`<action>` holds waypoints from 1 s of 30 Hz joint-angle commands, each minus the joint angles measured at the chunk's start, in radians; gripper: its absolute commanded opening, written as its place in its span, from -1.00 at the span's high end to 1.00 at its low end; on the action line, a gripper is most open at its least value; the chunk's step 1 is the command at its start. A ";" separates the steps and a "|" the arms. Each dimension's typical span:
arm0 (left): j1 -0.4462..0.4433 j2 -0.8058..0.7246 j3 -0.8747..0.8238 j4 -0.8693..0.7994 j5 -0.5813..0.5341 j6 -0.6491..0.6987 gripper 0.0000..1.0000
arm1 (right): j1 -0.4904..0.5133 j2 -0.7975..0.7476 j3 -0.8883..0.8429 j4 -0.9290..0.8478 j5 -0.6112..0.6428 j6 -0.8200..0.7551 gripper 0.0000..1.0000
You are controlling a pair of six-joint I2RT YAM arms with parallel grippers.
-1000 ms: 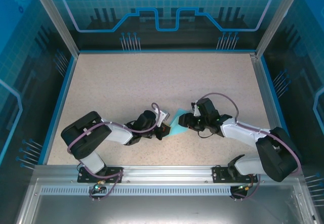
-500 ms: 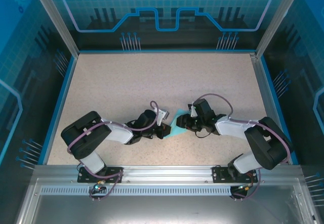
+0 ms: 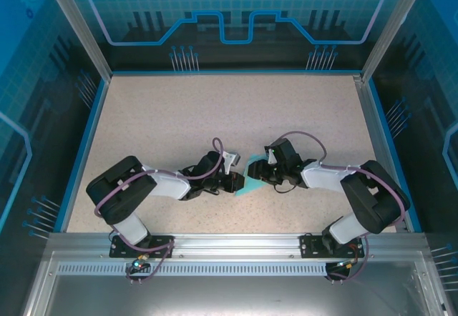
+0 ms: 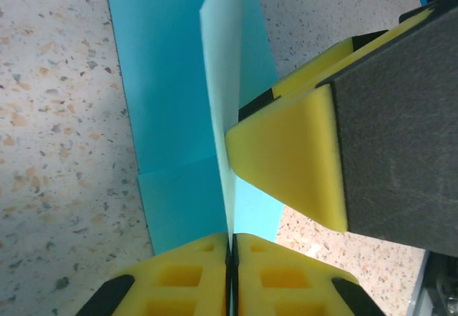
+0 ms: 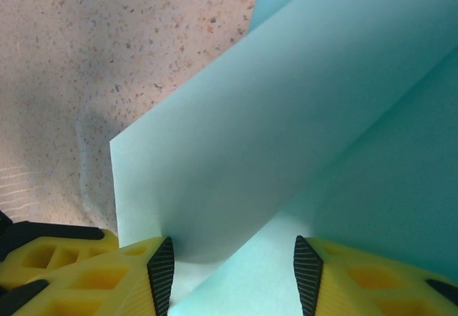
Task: Fold a paper plane with a square sheet of paper (pick it up from the middle)
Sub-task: Fourth fold the wing at the center of the table.
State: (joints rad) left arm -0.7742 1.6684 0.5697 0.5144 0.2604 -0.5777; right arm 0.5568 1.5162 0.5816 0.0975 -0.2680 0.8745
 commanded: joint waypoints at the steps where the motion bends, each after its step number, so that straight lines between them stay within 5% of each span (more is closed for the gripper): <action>1: 0.008 0.021 0.025 -0.025 0.046 -0.040 0.70 | 0.011 0.015 0.026 -0.048 0.033 0.013 -0.01; 10: 0.016 0.049 0.051 -0.041 0.065 -0.052 0.51 | 0.013 0.004 0.010 -0.033 0.025 0.019 -0.02; 24: 0.026 0.090 0.066 -0.017 0.125 -0.054 0.75 | 0.013 -0.005 0.004 -0.047 0.046 0.020 -0.04; 30: 0.030 0.022 0.061 -0.063 0.118 -0.057 0.55 | 0.013 0.014 0.015 -0.100 0.074 0.023 -0.05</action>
State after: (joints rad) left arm -0.7544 1.7405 0.6201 0.4728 0.3573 -0.6308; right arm 0.5571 1.5150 0.5850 0.0647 -0.2321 0.8902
